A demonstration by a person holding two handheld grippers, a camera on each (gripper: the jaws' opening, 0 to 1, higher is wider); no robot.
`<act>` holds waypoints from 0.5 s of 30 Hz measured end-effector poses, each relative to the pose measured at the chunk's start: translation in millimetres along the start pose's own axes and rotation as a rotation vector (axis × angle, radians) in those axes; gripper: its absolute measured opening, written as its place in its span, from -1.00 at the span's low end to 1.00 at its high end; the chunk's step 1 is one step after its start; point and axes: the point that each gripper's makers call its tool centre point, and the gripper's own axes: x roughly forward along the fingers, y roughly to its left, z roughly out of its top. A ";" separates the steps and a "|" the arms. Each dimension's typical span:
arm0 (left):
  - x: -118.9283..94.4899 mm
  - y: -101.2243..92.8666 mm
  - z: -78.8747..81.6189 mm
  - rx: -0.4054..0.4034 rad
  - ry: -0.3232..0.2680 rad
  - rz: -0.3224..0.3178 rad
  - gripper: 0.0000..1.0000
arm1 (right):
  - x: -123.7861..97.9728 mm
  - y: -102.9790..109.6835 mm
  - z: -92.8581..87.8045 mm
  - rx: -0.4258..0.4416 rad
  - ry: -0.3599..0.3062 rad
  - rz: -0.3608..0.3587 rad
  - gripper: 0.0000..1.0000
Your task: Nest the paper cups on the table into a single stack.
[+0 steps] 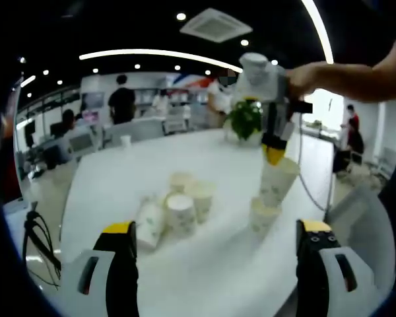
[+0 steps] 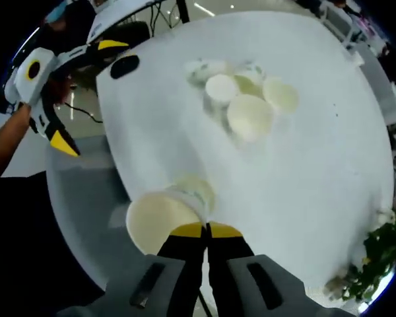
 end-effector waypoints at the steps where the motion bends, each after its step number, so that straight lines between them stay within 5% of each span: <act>1: 0.1 -0.2 -1.2 -0.001 0.001 -0.001 0.96 | 1.4 0.1 -0.1 0.003 0.000 0.001 -1.00; 15: -4.9 2.7 -5.0 -0.013 -0.002 0.009 0.96 | 28.9 9.4 -5.6 0.040 -0.009 0.012 -1.00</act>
